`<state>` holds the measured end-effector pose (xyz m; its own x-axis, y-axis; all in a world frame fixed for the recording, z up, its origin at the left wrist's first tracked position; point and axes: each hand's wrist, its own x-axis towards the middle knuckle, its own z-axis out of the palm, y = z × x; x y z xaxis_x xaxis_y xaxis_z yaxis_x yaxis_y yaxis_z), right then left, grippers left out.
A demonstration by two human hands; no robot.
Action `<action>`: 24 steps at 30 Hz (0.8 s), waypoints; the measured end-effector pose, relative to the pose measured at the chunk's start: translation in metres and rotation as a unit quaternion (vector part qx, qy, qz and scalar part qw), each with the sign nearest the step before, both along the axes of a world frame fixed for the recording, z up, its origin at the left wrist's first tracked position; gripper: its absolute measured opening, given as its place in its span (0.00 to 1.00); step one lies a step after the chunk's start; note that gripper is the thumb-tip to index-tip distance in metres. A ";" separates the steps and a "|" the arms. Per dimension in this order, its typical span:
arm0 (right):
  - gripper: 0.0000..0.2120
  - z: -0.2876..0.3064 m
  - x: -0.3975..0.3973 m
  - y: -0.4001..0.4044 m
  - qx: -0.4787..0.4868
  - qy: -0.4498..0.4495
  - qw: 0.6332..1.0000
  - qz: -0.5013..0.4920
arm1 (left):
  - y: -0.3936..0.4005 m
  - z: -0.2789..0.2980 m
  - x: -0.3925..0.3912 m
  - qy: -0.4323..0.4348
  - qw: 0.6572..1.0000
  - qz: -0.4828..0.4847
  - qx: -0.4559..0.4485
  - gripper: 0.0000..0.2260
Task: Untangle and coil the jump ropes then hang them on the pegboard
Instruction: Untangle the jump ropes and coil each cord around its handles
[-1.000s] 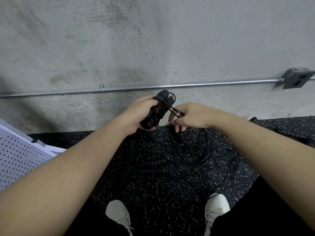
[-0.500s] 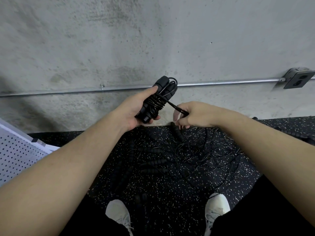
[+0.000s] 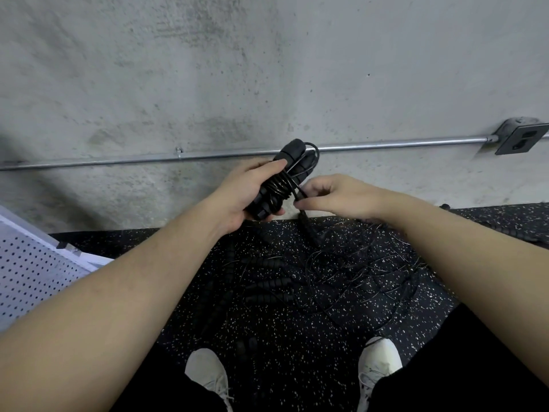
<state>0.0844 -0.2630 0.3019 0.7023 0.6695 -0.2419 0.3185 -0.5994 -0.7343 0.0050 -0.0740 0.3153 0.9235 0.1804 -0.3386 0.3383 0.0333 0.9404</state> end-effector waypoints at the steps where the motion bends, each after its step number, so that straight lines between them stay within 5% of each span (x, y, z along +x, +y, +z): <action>1: 0.15 0.001 0.000 0.002 0.012 -0.004 1.000 -0.006 | 0.000 -0.001 0.000 -0.004 1.000 -0.001 0.002 0.07; 4: 0.12 0.004 0.002 0.008 0.005 -0.062 0.998 -0.028 | 0.000 0.000 0.001 -0.007 1.000 0.002 -0.003 0.08; 7: 0.20 0.003 -0.002 0.014 -0.017 -0.068 0.998 -0.009 | 0.004 0.000 0.004 -0.008 1.000 0.021 -0.012 0.12; 10: 0.08 -0.002 -0.005 0.019 -0.028 -0.044 0.999 0.015 | 0.007 -0.001 0.006 -0.011 1.000 0.021 -0.015 0.14; 16: 0.10 0.004 0.000 0.018 0.028 -0.119 0.991 -0.050 | 0.021 -0.001 0.006 -0.005 0.999 0.038 -0.019 0.17; 20: 0.12 0.001 -0.001 0.021 -0.008 -0.281 0.959 -0.033 | 0.024 -0.002 0.007 -0.008 0.999 0.038 -0.027 0.16; 24: 0.19 -0.002 -0.003 0.025 0.027 -0.484 0.874 -0.040 | 0.029 -0.003 0.009 -0.004 0.998 0.039 -0.047 0.22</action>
<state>0.0819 -0.2384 0.3002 0.6060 0.6007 0.5215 0.7642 -0.6216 -0.1721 0.0137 -0.0451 0.3122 0.9106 0.2201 -0.3499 0.3232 0.1485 0.9346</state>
